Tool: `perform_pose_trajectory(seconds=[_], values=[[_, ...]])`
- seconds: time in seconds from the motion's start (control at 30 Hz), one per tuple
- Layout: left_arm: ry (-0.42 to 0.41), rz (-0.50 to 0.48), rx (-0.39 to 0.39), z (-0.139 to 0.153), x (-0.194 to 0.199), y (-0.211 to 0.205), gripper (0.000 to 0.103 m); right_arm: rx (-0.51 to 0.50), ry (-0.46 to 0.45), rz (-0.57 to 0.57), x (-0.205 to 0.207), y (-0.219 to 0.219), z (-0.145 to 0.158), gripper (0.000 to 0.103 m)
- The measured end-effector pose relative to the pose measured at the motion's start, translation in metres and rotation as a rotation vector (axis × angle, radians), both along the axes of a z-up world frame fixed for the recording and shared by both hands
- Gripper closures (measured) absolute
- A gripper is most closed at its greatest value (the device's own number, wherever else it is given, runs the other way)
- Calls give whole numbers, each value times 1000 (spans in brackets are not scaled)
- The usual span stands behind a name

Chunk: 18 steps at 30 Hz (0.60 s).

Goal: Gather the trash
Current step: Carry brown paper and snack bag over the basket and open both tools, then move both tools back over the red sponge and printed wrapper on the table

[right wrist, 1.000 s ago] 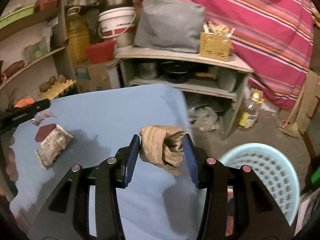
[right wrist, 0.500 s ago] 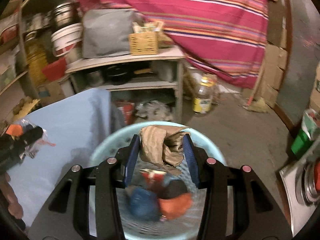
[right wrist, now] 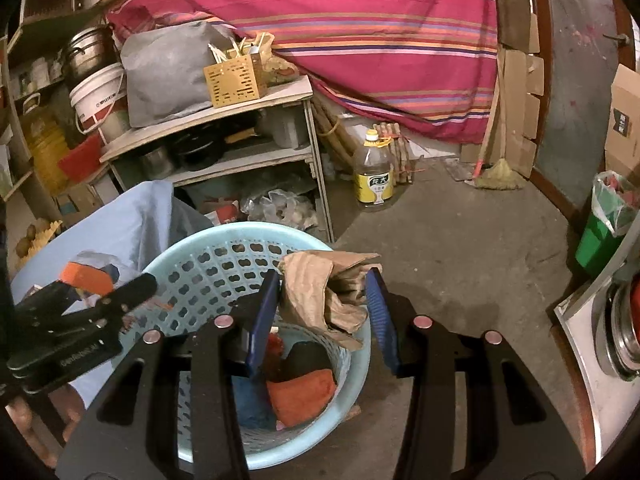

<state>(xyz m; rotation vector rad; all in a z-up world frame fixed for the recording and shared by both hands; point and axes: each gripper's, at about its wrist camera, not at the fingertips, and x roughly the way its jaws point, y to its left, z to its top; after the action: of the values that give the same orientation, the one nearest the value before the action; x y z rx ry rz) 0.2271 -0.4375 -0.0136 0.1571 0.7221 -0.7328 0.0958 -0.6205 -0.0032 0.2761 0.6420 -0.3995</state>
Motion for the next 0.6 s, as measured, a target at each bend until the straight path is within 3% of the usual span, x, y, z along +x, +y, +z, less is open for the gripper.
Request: perform_pose_trajectory(seconds=[0.1,0.33,0.5,0.57,0.6], values=[[17,8,-10,-1,4,7,16,1,0,6,3,3,0,58],[-7,57,-19,5,3,43,16,-4,1,24,15,14,1,58],[-62,143,-22,26,6,97,13,-20,6,42,32,31,1,54],[-96,186,-9,36,9,122,12,-25,9,41,39,40,0,27],[-107,201,-3,39,9,131,11,-31,9,29,43,44,-1,23]])
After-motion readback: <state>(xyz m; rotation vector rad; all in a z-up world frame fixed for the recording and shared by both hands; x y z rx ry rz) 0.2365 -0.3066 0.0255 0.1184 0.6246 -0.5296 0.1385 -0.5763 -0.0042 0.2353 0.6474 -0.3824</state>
